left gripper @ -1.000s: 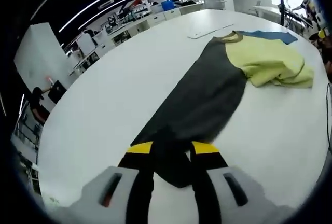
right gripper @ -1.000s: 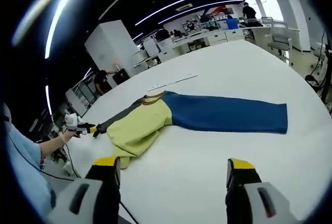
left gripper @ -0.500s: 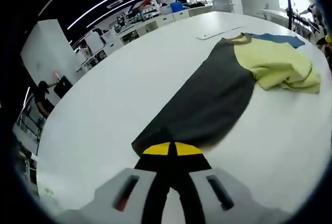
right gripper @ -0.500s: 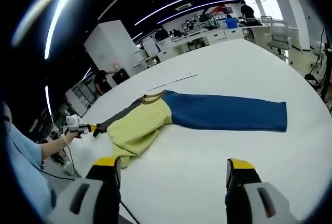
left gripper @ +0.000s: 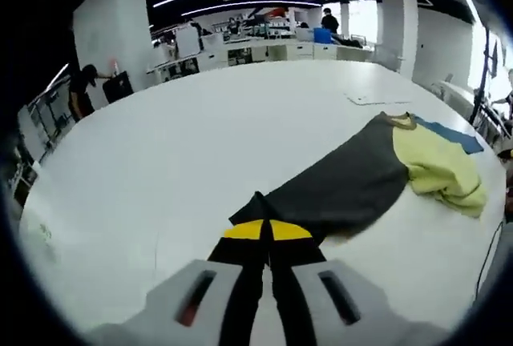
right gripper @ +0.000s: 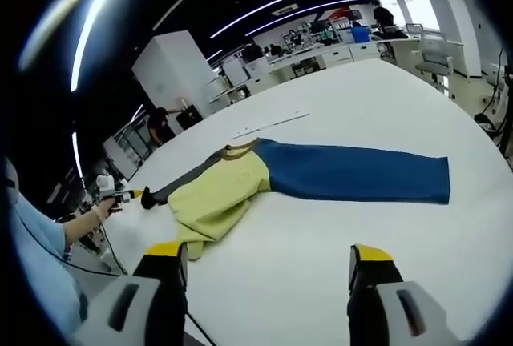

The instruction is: Fold the garment on the visible template until the final outline fits inside the template.

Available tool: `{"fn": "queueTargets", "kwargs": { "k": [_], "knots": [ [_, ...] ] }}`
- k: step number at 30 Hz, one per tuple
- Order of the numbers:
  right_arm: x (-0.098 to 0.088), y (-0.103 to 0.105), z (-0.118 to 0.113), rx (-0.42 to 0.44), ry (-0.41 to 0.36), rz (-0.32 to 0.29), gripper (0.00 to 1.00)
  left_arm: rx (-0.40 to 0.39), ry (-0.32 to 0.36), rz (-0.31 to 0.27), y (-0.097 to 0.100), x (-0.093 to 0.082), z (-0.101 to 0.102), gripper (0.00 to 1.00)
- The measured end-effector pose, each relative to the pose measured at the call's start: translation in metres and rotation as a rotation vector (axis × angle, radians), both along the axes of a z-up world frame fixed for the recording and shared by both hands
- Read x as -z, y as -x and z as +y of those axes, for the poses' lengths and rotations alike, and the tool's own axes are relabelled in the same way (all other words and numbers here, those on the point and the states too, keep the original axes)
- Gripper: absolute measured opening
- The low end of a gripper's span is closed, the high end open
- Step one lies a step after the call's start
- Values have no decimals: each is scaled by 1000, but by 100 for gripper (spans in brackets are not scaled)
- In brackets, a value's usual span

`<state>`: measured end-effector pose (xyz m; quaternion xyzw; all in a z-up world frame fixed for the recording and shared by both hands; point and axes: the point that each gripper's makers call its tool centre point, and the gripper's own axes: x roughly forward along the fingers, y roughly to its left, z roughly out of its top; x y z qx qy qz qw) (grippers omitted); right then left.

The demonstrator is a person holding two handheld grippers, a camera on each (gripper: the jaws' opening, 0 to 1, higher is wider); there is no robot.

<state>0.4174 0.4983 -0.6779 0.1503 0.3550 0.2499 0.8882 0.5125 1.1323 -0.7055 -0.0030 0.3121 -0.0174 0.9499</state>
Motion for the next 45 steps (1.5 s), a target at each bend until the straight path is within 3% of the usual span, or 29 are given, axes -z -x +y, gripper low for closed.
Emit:
{"fn": "queueTargets", "kwargs": {
  "k": [4, 11, 14, 23, 29, 35, 38, 42, 45],
  "knots": [
    [0, 1, 0, -1, -1, 3, 83, -74, 52, 11, 9, 7, 27, 0],
    [1, 0, 0, 0, 1, 8, 83, -179, 127, 67, 24, 37, 57, 0],
    [2, 0, 0, -8, 5, 11, 83, -192, 107, 81, 24, 43, 68, 0],
    [2, 2, -2, -12, 9, 17, 83, -201, 83, 113, 17, 50, 78, 0],
    [0, 4, -5, 0, 7, 13, 83, -197, 46, 163, 26, 61, 80, 0],
    [0, 7, -5, 7, 1, 15, 83, -202, 78, 127, 25, 60, 84, 0],
    [0, 8, -5, 5, 3, 15, 83, -190, 39, 99, 23, 55, 89, 1],
    [-1, 6, -3, 7, -1, 7, 83, -164, 43, 59, 21, 46, 87, 25],
    [-2, 5, -2, 5, -1, 2, 83, -138, 44, 25, 20, 39, 82, 35]
  ]
}}
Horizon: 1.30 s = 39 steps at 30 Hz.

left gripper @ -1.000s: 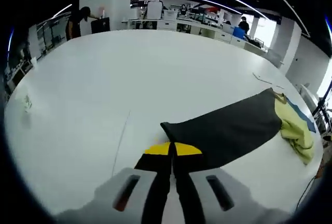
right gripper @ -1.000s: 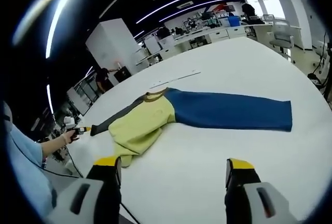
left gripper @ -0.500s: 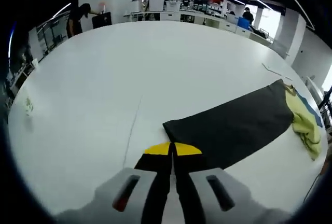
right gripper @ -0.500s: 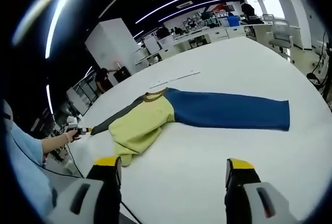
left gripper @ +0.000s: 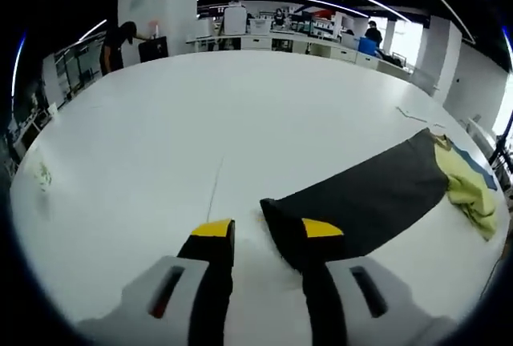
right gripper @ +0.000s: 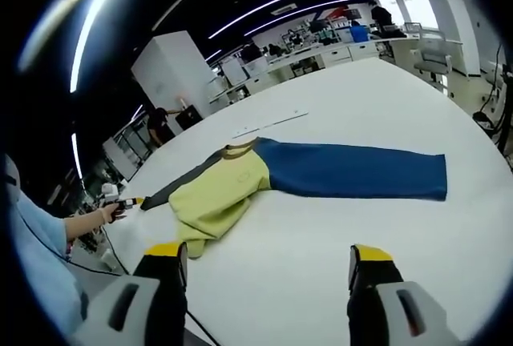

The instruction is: Fold the garment on the visible template until the final outline fits inside the template.

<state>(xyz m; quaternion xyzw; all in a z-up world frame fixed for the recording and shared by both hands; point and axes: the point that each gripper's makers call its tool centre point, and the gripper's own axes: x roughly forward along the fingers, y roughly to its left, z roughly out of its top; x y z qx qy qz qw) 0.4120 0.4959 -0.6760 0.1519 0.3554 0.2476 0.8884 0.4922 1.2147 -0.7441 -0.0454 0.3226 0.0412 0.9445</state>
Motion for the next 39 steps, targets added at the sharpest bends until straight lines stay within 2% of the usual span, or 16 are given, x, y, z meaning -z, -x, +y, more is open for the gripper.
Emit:
{"fn": "queueTargets", "kwargs": {
  "k": [1, 2, 3, 5, 6, 9, 13, 14, 16, 22, 27, 30, 33, 39],
  "knots": [
    [0, -1, 0, 2, 1, -4, 83, 10, 2, -6, 0, -2, -3, 39],
    [-1, -2, -1, 6, -3, -6, 83, 58, -12, -46, -3, -9, -9, 43],
    [-2, -2, -1, 8, -6, -7, 83, 78, -24, -61, -3, -12, -11, 46],
    [-2, -2, -2, 11, -6, -10, 83, 85, 9, -70, 0, -17, -20, 56],
    [-2, -3, -2, 10, -5, -10, 83, 103, 13, -96, -2, -22, -24, 60],
    [-3, -3, -2, 9, -6, -13, 83, 171, 10, -114, -2, -28, -37, 71],
    [-3, -4, -1, 10, -15, -16, 83, 332, 18, -149, -3, -33, -69, 99],
    [-3, -4, -1, 9, -16, -16, 83, 358, 35, -143, -1, -31, -76, 97],
    [-3, -3, 0, 8, -16, -15, 83, 412, 58, -128, 3, -28, -90, 99],
    [-1, -2, -1, 7, -17, -12, 83, 486, 45, -95, 8, -24, -112, 99],
    [-2, -4, 0, 3, -13, -23, 83, 563, 27, -102, 12, -31, -131, 97],
    [-3, -5, 2, 0, -18, -31, 83, 623, 44, -110, 19, -39, -153, 92],
    [-3, -5, 5, -1, -27, -31, 82, 671, 21, -101, 25, -42, -168, 89],
    [-5, -4, 10, -25, -20, -42, 82, 768, 15, -109, 40, -50, -202, 87]
  ]
}}
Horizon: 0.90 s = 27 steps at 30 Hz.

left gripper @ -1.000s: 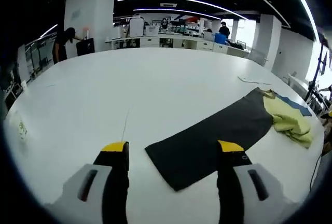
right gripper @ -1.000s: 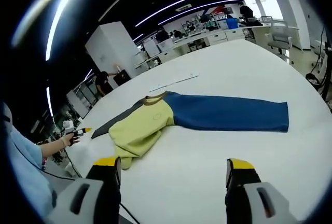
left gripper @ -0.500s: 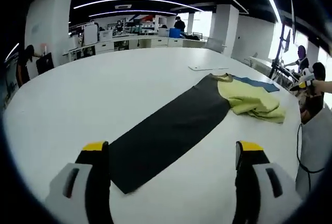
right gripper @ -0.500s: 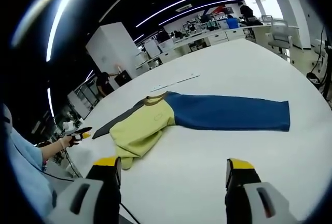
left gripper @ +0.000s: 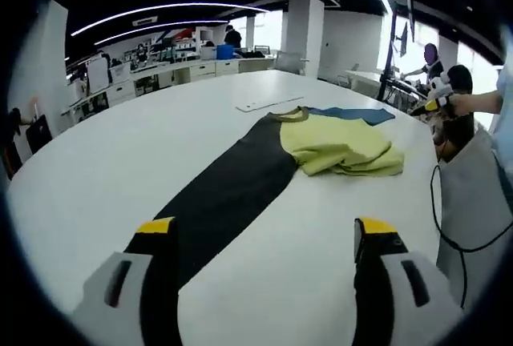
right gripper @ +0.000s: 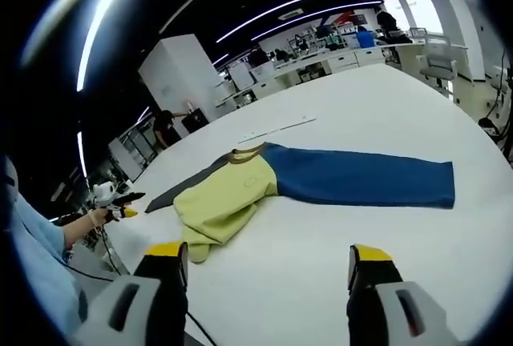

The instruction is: Fold the garment on the visible template until the final outline fits inside the template.

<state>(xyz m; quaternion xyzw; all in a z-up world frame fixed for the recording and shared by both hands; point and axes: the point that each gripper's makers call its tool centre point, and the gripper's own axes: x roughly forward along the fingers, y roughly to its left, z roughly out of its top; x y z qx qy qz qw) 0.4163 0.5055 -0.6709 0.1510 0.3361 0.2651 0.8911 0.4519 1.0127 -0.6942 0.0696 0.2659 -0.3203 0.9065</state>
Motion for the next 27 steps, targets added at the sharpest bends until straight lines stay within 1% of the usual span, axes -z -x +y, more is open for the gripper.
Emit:
{"fn": "queueTargets", "kwargs": {
  "k": [1, 2, 5, 7, 9, 11, 13, 14, 15, 16, 17, 20, 23, 25, 27],
  "knots": [
    [-1, -1, 1, -2, 2, -6, 82, 13, 3, 4, 4, -2, -7, 86],
    [-2, -1, 1, -5, 5, -9, 82, 43, 6, 11, 9, -2, -16, 85],
    [-4, -1, 5, -31, 26, -24, 82, 83, 4, 15, 19, -4, -35, 85],
    [-6, -2, 8, -40, 26, -31, 81, 99, 5, 15, 22, -4, -45, 84],
    [-7, -3, 12, -65, 43, -43, 81, 112, 4, 7, 25, -6, -54, 82],
    [-6, -3, 17, -96, 63, -48, 81, 132, 14, 12, 29, -9, -63, 79],
    [-5, -3, 24, -131, 74, -49, 81, 163, 20, 31, 36, -10, -72, 72],
    [-5, -4, 26, -144, 82, -51, 81, 170, 10, 31, 39, -10, -76, 70],
    [-5, -5, 30, -170, 96, -59, 81, 175, 5, 27, 40, -12, -78, 69],
    [-5, -5, 33, -180, 100, -63, 81, 182, 19, 24, 41, -16, -82, 69],
    [-5, -6, 39, -195, 98, -66, 81, 185, 30, 28, 42, -17, -84, 69],
    [-3, -5, 52, -246, 106, -73, 80, 187, 30, 28, 44, -18, -90, 68],
    [2, 1, 68, -338, 129, -69, 80, 197, 21, 38, 47, -16, -94, 69],
    [4, 2, 73, -358, 135, -70, 80, 183, 27, 39, 47, -16, -95, 68],
    [7, 3, 78, -384, 158, -79, 78, 179, 34, 38, 50, -16, -96, 66]
  ]
}}
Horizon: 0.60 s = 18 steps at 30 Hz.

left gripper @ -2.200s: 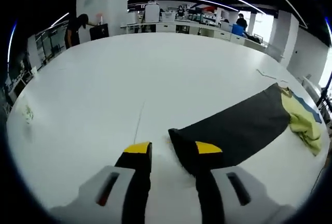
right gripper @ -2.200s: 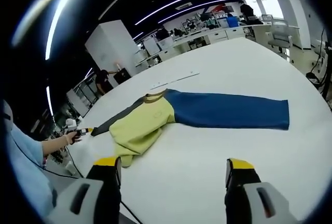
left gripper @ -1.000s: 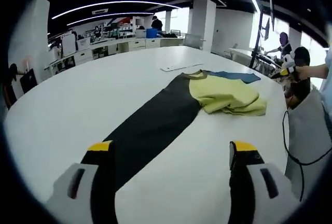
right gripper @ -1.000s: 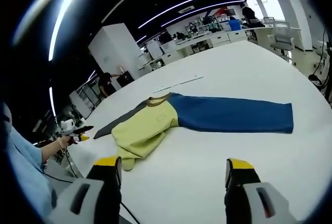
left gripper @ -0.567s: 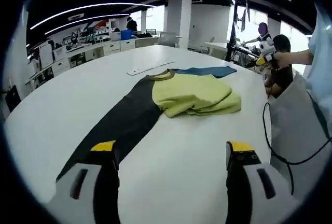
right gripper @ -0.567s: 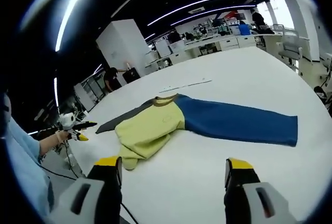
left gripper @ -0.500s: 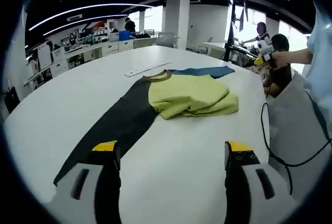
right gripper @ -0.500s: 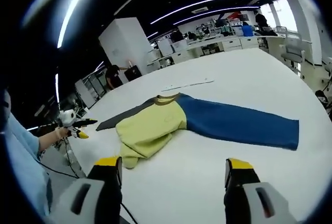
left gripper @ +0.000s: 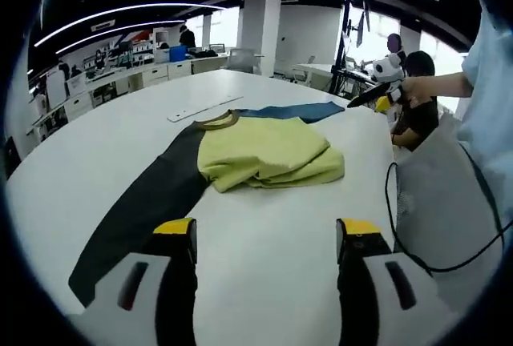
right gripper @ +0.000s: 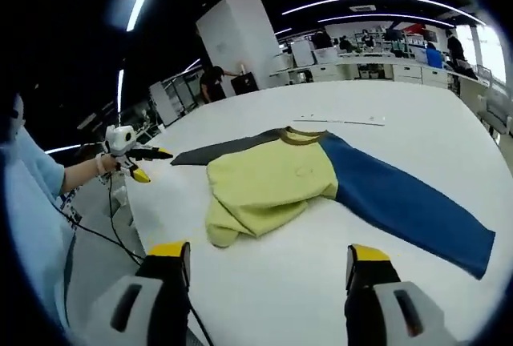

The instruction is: Fold the garment on the visible template until the final outline fits inside the template.

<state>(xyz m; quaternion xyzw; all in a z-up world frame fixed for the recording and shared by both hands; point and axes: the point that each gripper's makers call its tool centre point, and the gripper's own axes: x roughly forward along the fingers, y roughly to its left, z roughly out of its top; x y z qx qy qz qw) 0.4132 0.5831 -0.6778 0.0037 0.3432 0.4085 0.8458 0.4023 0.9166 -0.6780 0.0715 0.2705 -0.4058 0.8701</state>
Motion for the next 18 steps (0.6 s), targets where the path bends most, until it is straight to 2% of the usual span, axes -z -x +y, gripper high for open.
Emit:
{"fn": "queueTargets", "kwargs": {
  "k": [1, 3, 5, 6, 7, 12, 15, 18],
  "knots": [
    [1, -1, 2, -35, 31, -28, 77, 0, 3, -1, 1, 0, -1, 65],
    [2, 1, 9, -76, 54, -45, 74, 5, 1, -1, 5, 0, -3, 66],
    [-1, 1, 20, -127, 68, -88, 71, -3, -12, 7, 5, 2, -2, 68],
    [-3, -1, 26, -170, 102, -141, 68, -9, -18, 9, 5, 3, -1, 68],
    [-3, -1, 29, -187, 112, -154, 64, -11, -18, 7, 6, 3, -1, 67],
    [-4, 6, 62, -347, 174, -248, 54, -25, 2, 0, 11, 0, -7, 66],
    [1, 10, 74, -403, 169, -240, 53, -29, 9, -1, 16, 1, -11, 66],
    [9, 11, 81, -470, 207, -256, 54, -19, 2, -2, 20, 1, -16, 67]
  ]
}}
